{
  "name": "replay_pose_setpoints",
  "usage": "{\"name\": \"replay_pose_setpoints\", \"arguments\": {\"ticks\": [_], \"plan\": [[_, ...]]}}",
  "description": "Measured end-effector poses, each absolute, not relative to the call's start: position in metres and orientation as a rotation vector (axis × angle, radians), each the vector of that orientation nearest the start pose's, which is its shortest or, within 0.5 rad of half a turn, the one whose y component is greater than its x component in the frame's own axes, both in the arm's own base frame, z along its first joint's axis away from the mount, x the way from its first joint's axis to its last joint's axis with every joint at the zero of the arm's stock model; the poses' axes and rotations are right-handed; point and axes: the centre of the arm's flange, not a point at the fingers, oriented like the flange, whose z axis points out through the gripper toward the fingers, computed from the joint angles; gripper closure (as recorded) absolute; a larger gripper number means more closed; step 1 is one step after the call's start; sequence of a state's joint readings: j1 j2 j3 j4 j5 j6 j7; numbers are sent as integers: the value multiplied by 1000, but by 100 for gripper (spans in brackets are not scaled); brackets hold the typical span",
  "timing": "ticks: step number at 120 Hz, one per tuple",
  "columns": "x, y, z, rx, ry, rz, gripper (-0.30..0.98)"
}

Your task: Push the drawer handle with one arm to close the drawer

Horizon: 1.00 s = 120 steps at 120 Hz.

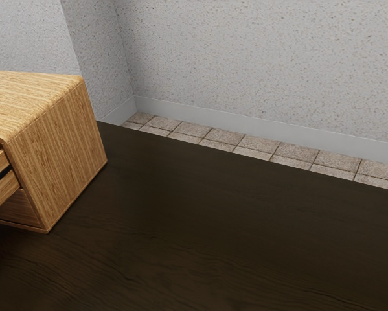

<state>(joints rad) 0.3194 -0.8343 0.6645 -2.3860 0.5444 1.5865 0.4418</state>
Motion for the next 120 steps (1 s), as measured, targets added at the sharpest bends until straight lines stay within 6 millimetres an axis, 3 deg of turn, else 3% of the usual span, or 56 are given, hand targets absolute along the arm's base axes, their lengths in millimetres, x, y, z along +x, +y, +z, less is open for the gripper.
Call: {"name": "replay_pose_setpoints", "arguments": {"ticks": [34,120], "plan": [[127,334,517,-3114,-365,139,79],[155,333,512,-3130,-267,86,78]]}}
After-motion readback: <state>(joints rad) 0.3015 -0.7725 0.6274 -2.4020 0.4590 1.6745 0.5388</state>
